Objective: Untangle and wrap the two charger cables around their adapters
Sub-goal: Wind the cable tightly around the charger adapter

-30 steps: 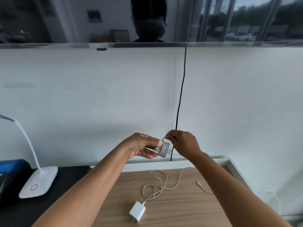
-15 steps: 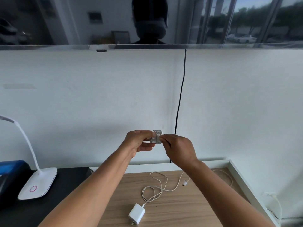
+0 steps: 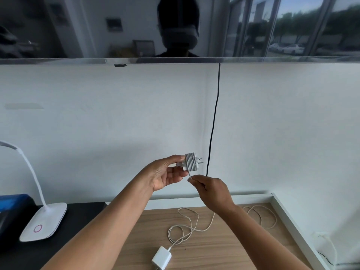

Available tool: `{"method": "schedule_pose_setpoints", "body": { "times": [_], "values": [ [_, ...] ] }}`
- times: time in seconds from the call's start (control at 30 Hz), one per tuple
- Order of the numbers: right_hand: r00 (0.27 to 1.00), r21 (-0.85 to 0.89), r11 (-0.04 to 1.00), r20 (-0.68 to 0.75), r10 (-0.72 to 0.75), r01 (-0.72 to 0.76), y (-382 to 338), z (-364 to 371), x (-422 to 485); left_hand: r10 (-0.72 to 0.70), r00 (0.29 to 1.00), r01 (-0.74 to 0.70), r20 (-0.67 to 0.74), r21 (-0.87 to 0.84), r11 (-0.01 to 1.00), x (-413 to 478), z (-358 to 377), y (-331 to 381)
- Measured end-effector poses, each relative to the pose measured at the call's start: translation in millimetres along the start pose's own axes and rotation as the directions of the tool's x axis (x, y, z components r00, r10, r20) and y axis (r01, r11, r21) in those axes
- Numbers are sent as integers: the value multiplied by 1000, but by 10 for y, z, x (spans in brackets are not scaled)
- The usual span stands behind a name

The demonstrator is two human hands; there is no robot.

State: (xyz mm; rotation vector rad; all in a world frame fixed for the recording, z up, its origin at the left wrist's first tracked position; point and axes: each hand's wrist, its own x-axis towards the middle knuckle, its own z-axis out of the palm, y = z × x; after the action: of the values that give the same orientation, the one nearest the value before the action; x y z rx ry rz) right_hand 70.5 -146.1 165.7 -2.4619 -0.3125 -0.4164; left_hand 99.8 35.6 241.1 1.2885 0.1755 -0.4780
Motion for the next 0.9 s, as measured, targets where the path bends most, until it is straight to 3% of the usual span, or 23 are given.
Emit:
{"method": "schedule_pose_setpoints", "body": {
  "times": [0.13, 0.3, 0.5, 0.63, 0.9],
  "values": [
    [992, -69, 995, 100, 74, -67, -4, -89, 69, -31, 998, 22, 59, 137, 990, -41, 9, -50],
    [981, -240, 970, 179, 74, -29, 29, -257, 220, -65, 987, 24, 146, 264, 964, -78, 4, -73],
    [987, -267, 963, 160, -4, 47, -40, -485, 430, 11, 996, -47, 91, 402, 915, -58, -29, -106],
    [994, -298, 954, 109, 12, 22, -113, -565, 493, 52, 998, -56, 23, 397, 916, -17, -44, -165],
    [998, -191, 981, 69, -11, 24, -399, -527, 292, 80, 996, -68, -26, 304, 950, 38, -42, -174]
  ]
}}
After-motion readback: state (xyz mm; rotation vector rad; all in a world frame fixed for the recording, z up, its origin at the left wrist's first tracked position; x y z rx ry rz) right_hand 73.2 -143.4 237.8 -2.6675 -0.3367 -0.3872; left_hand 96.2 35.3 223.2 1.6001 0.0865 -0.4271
